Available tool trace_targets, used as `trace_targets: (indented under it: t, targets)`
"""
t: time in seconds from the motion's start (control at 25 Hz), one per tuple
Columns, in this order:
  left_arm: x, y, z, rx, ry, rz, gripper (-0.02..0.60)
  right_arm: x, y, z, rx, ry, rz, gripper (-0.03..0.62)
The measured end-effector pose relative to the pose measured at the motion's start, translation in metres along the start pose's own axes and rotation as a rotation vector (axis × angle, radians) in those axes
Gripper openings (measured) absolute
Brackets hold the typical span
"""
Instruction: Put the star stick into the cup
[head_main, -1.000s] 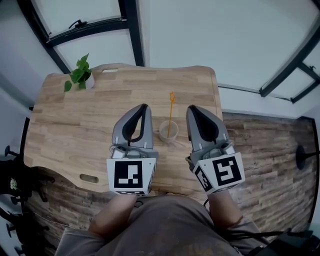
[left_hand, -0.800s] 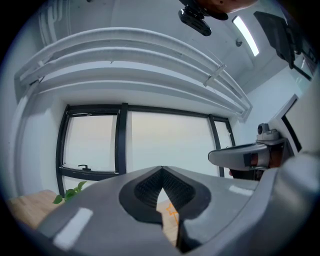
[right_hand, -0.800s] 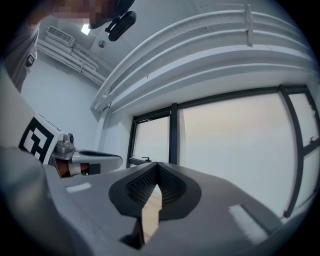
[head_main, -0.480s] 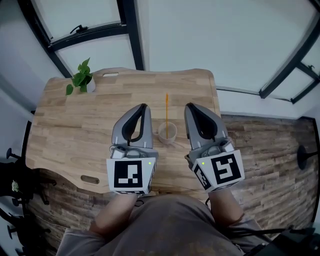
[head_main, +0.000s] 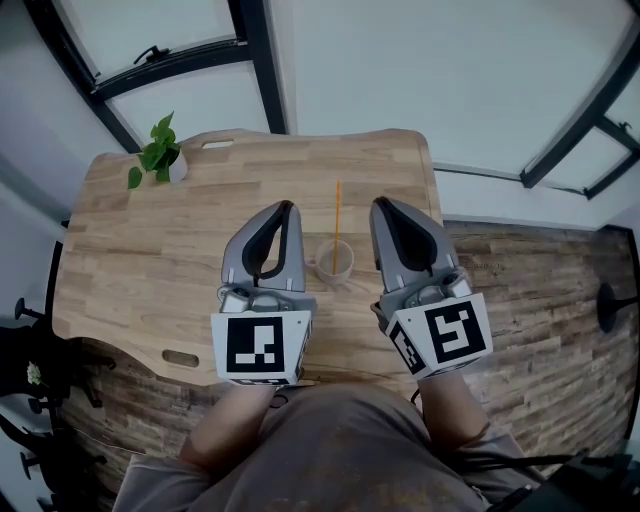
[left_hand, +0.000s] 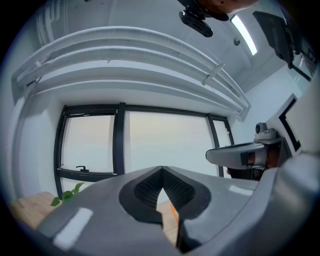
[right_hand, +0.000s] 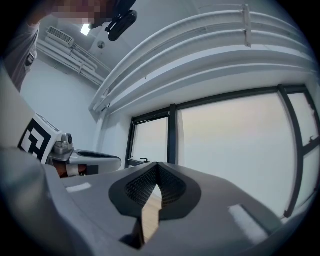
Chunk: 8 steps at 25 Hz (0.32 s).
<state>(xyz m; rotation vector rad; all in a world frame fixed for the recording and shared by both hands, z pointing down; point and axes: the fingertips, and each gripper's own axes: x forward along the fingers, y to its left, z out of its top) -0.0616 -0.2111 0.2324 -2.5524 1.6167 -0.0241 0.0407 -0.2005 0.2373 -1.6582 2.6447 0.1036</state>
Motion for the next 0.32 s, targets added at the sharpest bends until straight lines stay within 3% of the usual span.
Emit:
trace_targets:
  t: [0.32]
  targets:
    - [0.0081,0.0051,-0.0029,0.002,0.007,0.009,0.0,0.0089,-0.0054,-0.0017,0.008,-0.004,0.001,0.023]
